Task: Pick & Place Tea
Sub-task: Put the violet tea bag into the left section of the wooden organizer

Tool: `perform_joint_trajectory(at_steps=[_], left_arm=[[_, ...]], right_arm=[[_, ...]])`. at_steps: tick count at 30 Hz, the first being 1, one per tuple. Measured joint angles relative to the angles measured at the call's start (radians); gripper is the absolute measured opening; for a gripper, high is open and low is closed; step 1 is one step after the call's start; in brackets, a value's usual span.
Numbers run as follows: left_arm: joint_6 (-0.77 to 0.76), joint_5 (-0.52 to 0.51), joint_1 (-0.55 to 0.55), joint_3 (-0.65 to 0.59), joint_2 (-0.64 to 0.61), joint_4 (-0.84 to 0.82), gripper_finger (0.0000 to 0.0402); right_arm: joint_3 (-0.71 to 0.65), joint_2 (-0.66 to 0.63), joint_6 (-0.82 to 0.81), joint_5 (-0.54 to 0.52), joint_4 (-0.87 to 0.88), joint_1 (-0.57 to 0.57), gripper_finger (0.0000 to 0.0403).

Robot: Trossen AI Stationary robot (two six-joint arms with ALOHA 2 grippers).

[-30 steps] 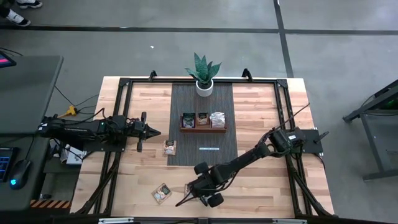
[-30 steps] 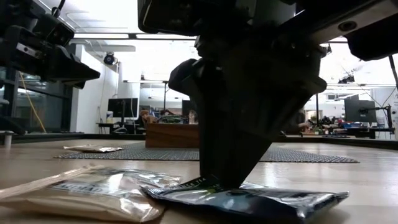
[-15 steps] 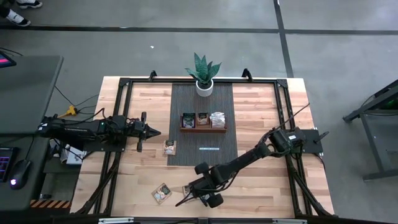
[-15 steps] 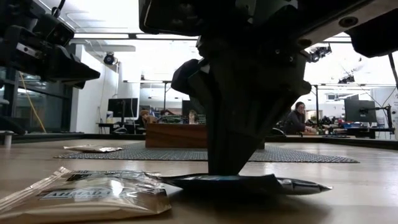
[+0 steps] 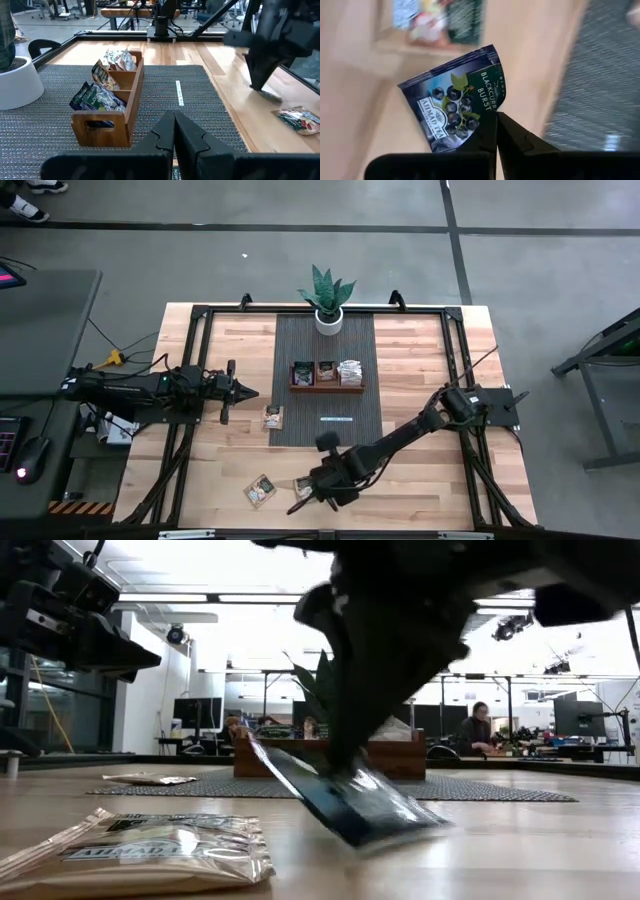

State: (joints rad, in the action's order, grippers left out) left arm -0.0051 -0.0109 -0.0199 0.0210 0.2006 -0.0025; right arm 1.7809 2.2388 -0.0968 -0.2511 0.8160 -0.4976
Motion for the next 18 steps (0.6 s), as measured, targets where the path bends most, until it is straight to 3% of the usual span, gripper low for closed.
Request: perform_joint_trajectory(at_steps=[8,18], left_arm=[[0.0,0.0,0.0,0.0,0.0,0.0,0.0001],[0.0,0.0,0.0,0.0,0.0,0.0,0.0001]], right_arm=[[0.002,-0.005,0.028,-0.265,-0.009,0.021,0.0],[0.067,-0.015,0.098,-0.433,0.006,0.068,0.0]])
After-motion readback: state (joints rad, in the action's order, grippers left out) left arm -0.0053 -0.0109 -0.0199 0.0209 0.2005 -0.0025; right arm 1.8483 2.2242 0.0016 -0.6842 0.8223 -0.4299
